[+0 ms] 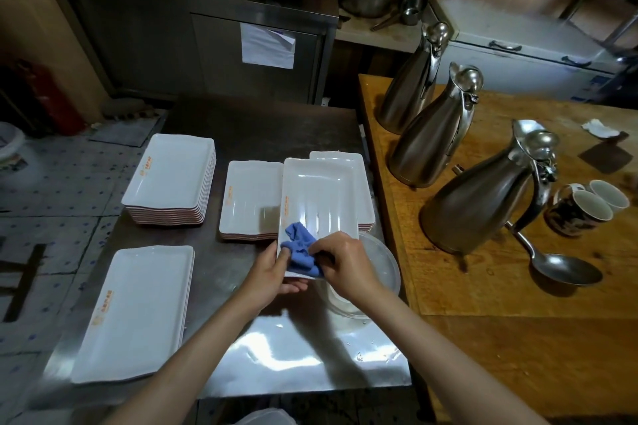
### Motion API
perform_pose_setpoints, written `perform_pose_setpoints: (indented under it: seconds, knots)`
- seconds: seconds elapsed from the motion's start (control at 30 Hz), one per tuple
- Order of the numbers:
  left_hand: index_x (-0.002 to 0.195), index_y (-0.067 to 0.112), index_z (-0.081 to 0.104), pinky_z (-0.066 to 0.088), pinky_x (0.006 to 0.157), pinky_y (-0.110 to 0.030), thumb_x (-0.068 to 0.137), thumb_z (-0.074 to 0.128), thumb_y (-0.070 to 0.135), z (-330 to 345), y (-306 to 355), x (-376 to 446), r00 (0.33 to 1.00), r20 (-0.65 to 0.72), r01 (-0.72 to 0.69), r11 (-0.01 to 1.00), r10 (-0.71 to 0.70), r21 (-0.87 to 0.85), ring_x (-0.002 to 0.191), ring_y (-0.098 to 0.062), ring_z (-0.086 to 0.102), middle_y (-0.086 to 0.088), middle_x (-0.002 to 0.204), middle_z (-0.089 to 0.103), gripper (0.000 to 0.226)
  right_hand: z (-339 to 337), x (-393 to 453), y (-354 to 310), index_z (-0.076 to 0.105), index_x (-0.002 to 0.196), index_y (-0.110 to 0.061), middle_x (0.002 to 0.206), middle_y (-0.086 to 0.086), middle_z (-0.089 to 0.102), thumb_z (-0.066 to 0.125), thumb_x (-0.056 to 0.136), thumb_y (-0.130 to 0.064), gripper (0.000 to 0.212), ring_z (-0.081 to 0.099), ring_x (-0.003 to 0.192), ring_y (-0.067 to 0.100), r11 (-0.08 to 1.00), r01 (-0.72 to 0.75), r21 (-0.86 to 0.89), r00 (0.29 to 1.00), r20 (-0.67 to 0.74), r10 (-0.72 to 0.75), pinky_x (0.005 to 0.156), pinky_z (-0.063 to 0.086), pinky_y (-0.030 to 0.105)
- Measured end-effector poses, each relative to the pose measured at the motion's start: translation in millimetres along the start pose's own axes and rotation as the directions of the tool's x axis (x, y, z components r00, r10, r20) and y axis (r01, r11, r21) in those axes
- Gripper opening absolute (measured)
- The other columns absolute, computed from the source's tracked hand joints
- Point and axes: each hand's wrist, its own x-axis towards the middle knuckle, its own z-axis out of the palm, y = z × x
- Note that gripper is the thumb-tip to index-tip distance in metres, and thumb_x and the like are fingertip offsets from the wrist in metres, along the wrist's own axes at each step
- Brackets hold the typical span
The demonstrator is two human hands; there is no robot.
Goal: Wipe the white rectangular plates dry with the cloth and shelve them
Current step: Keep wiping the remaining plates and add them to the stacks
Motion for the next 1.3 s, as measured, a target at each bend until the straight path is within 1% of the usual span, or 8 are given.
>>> perform_pose_setpoints:
  seconds: [0.27, 0.4, 0.57, 0.77, 0.87, 0.97, 1.13, 1.3]
  knots:
    - [0.119, 0.017, 0.042, 0.053, 0.049, -0.019, 0.103, 0.031, 0.02, -17, 0, -4, 0.998, -0.056, -0.03, 0.999, 0.028, -0.038, 0.05, -0.014, 0.066, -0.004, 0.093, 0.062, 0.02, 9, -4, 1, 0.071, 0.089, -0.008, 0.106, 0.014, 0.062, 0.069, 0.073, -0.001, 0.018, 0.058, 0.094, 0.031, 0.998, 0.047, -0.046, 0.998, 0.048, -0.045, 0.077, 0.042, 0.027]
    - [0.121, 0.018, 0.041, 0.052, 0.047, -0.018, 0.103, 0.031, 0.021, -27, -1, -8, 0.996, -0.085, -0.034, 0.998, 0.029, -0.06, 0.05, -0.014, 0.066, -0.009, 0.102, 0.059, 0.02, 10, 4, -2, 0.069, 0.089, -0.01, 0.098, 0.009, 0.067, 0.07, 0.069, 0.002, 0.023, 0.058, 0.081, 0.031, 0.986, 0.136, -0.099, 0.989, 0.07, -0.129, 0.069, 0.042, 0.029]
    - [0.126, 0.025, 0.039, 0.053, 0.051, -0.018, 0.104, 0.03, 0.023, -41, -4, -12, 0.994, -0.108, -0.035, 0.998, 0.029, -0.053, 0.054, -0.015, 0.068, 0.0, 0.102, 0.058, 0.024, 17, 13, -10, 0.06, 0.083, -0.008, 0.073, 0.006, 0.062, 0.071, 0.058, 0.005, 0.03, 0.051, 0.059, 0.029, 0.98, 0.118, -0.159, 0.992, 0.065, -0.109, 0.058, 0.031, 0.026]
    - [0.137, 0.02, 0.036, 0.053, 0.053, -0.019, 0.104, 0.03, 0.022, -60, -8, -17, 0.99, -0.136, -0.023, 0.999, 0.019, -0.027, 0.057, -0.015, 0.067, -0.003, 0.101, 0.06, 0.034, 36, 19, -18, 0.063, 0.088, -0.005, 0.075, 0.012, 0.063, 0.058, 0.069, 0.0, 0.02, 0.054, 0.067, 0.033, 0.997, 0.021, -0.068, 0.999, 0.033, -0.019, 0.054, 0.039, 0.033]
    - [0.134, 0.022, 0.037, 0.053, 0.053, -0.019, 0.104, 0.031, 0.021, -72, -7, -21, 0.986, -0.162, -0.025, 1.0, 0.022, -0.017, 0.059, -0.016, 0.068, -0.003, 0.102, 0.059, 0.031, 45, 22, -26, 0.065, 0.092, -0.006, 0.081, 0.011, 0.065, 0.064, 0.072, 0.002, 0.022, 0.055, 0.073, 0.028, 1.0, -0.001, -0.029, 1.0, 0.022, 0.001, 0.059, 0.036, 0.027]
    - [0.133, 0.021, 0.037, 0.054, 0.053, -0.02, 0.103, 0.033, 0.021, -88, -14, -25, 0.979, -0.204, 0.001, 1.0, 0.001, 0.012, 0.058, -0.016, 0.068, -0.011, 0.108, 0.058, 0.03, 53, 27, -33, 0.065, 0.094, -0.008, 0.084, 0.008, 0.065, 0.063, 0.074, 0.006, 0.024, 0.048, 0.074, 0.016, 1.0, -0.021, -0.012, 1.0, 0.011, 0.021, 0.062, 0.028, 0.008]
    - [0.132, 0.016, 0.041, 0.053, 0.052, -0.022, 0.103, 0.036, 0.021, -121, -32, -38, 0.965, -0.26, 0.057, 0.997, -0.042, 0.05, 0.063, -0.019, 0.068, -0.01, 0.087, 0.066, 0.03, 72, 36, -40, 0.063, 0.093, -0.01, 0.084, 0.005, 0.064, 0.062, 0.071, 0.006, 0.027, 0.053, 0.075, 0.019, 0.998, -0.026, 0.049, 0.999, 0.048, 0.023, 0.065, 0.04, 0.027]
    - [0.124, 0.018, 0.045, 0.052, 0.049, -0.023, 0.102, 0.039, 0.02, -150, -42, -58, 0.949, -0.307, 0.097, 0.993, -0.07, 0.072, 0.052, -0.015, 0.064, -0.012, 0.07, 0.067, 0.023, 90, 42, -53, 0.063, 0.089, -0.009, 0.08, 0.005, 0.063, 0.063, 0.071, 0.004, 0.022, 0.053, 0.072, 0.02, 0.995, -0.027, 0.094, 0.995, 0.102, 0.017, 0.06, 0.036, 0.023]
